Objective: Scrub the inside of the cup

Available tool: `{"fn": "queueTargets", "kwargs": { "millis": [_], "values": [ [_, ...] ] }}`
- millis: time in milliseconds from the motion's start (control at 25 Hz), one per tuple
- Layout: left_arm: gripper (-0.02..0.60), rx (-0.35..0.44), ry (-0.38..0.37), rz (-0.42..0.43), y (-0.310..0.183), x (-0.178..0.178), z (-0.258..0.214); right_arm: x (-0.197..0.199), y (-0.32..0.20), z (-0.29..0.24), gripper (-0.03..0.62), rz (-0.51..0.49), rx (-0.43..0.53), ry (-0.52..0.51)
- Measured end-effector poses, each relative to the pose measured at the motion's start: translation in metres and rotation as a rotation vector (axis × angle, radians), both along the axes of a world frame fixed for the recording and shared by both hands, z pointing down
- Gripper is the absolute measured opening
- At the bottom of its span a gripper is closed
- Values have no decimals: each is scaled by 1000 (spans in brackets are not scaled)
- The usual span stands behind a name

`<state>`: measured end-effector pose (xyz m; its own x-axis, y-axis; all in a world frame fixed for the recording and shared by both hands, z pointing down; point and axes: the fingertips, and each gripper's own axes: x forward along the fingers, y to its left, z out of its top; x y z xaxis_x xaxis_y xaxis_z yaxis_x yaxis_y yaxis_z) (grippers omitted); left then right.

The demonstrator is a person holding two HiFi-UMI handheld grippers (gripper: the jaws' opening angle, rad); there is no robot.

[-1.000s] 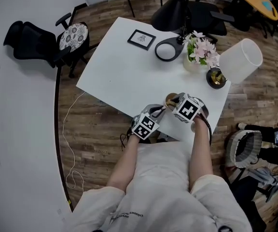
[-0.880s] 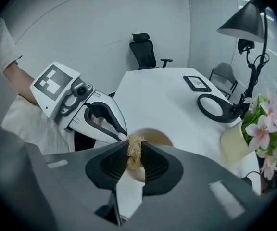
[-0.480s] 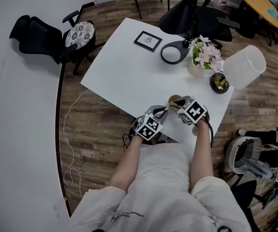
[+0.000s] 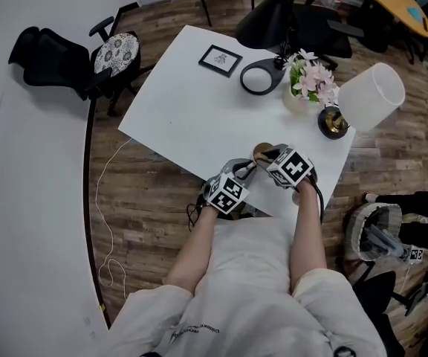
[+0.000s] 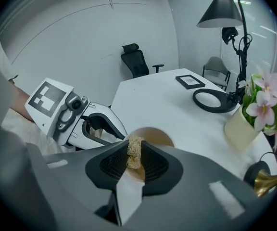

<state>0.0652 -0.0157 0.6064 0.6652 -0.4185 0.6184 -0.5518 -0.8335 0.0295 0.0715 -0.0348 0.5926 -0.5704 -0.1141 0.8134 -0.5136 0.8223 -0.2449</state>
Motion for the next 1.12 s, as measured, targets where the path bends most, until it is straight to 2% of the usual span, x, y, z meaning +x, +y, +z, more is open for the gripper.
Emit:
{"fn": "queueTargets", "kwargs": {
  "millis": [360, 600, 800, 1120],
  "values": [
    [52, -11, 26, -5, -1, 1, -2, 1, -9, 0, 98, -6, 49, 34],
    [52, -28, 27, 9, 2, -1, -1, -2, -16, 2, 100, 38, 87, 20],
    [52, -21, 30, 16, 0, -1, -2, -2, -18, 1, 100, 36, 120, 12],
    [52, -19, 34, 22, 0, -1, -2, 0, -21, -1, 100, -17, 188, 101]
  ]
}}
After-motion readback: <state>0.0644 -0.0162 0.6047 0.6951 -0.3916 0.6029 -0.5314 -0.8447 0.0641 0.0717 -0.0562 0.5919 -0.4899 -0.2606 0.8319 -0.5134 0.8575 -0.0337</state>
